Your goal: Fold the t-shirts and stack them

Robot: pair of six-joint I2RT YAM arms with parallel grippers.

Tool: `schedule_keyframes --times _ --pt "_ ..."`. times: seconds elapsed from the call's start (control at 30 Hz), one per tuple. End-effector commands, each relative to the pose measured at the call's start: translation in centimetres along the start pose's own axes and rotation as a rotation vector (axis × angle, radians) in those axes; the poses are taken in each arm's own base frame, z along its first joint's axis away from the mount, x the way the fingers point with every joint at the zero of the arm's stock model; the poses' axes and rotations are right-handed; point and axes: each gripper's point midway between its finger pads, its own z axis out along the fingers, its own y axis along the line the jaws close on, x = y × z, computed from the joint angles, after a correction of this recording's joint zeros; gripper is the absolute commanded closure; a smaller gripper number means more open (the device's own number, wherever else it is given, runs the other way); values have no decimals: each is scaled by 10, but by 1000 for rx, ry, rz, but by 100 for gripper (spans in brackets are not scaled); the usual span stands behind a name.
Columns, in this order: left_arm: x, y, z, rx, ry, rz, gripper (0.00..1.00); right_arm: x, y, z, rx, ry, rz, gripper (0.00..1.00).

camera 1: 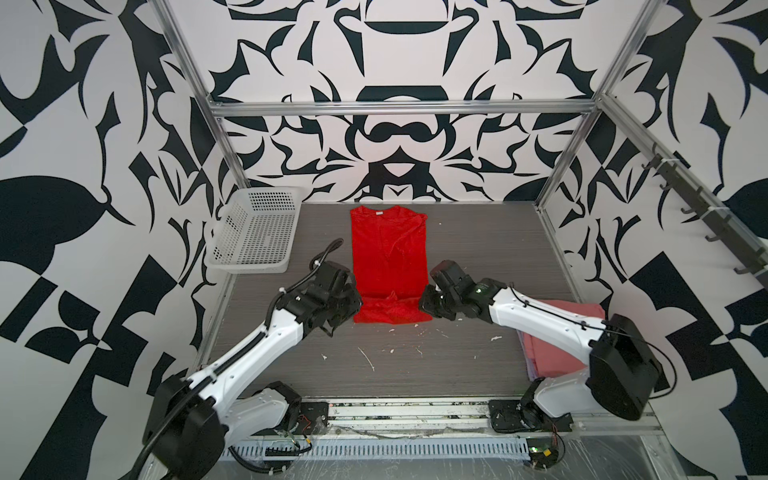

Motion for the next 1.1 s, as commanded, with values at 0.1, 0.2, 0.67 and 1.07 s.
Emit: schedule_keyframes --times 0.1,0.2,0.67,1.07 --pt "-44 -31 28 24 61 168 100 -66 21 15 -50 -56 -2 100" --pt "-64 -30 47 12 79 151 100 -85 20 30 -52 -39 19 100" --pt "-103 -14 106 -8 125 34 100 -133 3 69 -53 15 85 100" --pt "-131 0 115 -17 58 -60 100 -152 -4 78 -68 22 87 100"
